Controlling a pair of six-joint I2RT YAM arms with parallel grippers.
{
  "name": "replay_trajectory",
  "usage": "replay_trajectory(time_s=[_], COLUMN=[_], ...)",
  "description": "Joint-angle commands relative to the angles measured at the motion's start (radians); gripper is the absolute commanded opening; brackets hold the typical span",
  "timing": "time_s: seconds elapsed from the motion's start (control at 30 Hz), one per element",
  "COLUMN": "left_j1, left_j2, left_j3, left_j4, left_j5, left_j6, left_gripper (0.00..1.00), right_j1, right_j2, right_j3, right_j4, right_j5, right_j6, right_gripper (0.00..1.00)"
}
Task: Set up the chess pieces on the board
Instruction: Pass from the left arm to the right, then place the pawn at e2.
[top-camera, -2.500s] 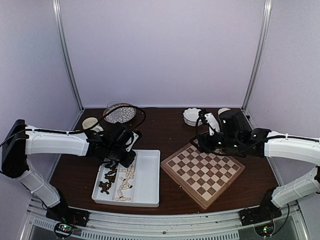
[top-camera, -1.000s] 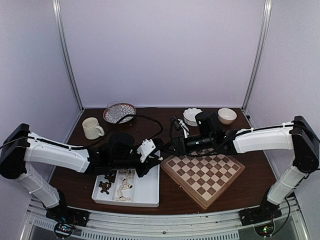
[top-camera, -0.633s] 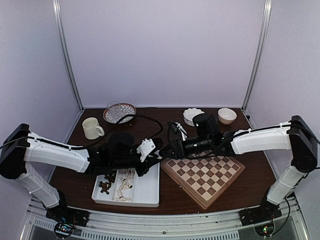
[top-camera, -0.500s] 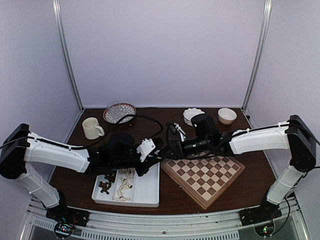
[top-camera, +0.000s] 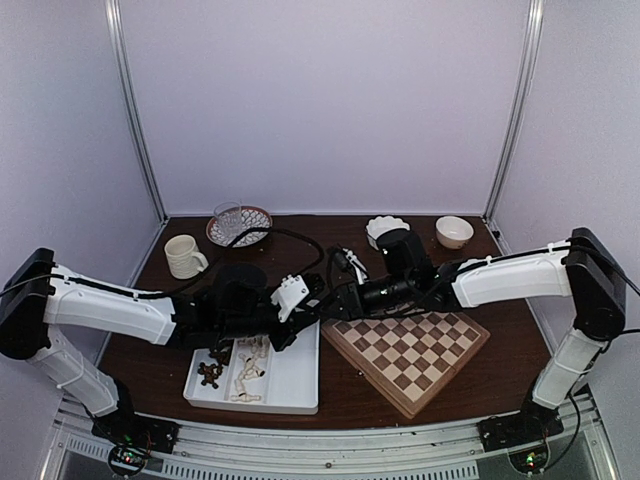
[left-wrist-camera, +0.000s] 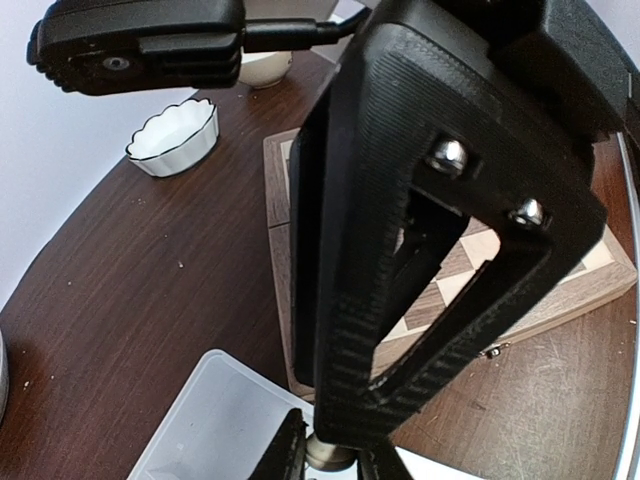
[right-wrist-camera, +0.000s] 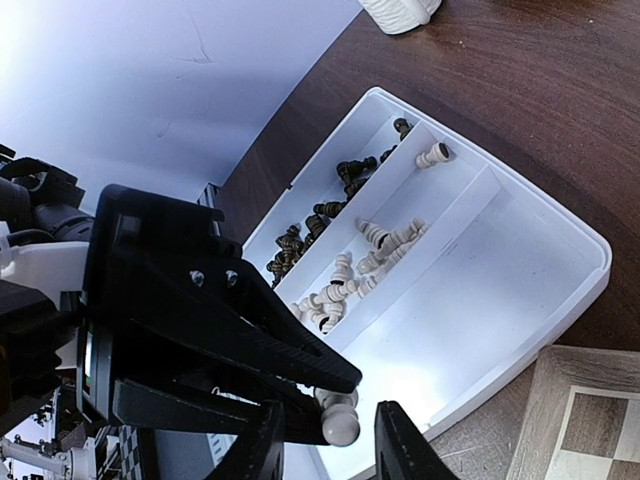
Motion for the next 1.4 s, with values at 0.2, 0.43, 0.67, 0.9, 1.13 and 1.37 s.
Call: replay_trajectory(time_s=[0.2, 0.43, 0.67, 0.9, 1.13, 1.37], left_j1=[-0.004, -0.004, -0.005, -0.005, -0.004, -0.003], left_j2=[-0.043, -0.044, -0.057, -0.087, -0.162, -0.267], left_j3=[-0.005, -0.01, -0.02, -0.031, -0.056, -0.087], left_j4=[0.043, 0.052, 0.058, 0.055, 0.041, -0.008], left_j5=[-0.008, -0.024, -0.031, -0.047, -0.177, -0.438], left_j6=[0.013, 0.009, 0.006, 0.001, -0.026, -0.102], left_gripper=[0.18, 0.2, 0.25, 0.38, 0.41, 0.45], right_j1=[0.007, 0.005, -0.001, -0.012, -0.02, -0.036], right_j2=[0.029, 0.027, 0.006, -0.07, -0.134, -0.171], right_j3=[0.017, 0.009, 0.0, 0.007, 0.012, 0.022], right_j4=[0.037, 0.048, 0.026, -0.139, -0.304, -0.448], right_j5=[-0.032, -0.02, 0.029, 0.218, 0.467, 0.664], right_j6=[0.035, 0.05, 0.035, -0.078, -0.157, -0.204], right_gripper=[0.24, 0.15, 0.11, 0.09, 0.09, 0.08])
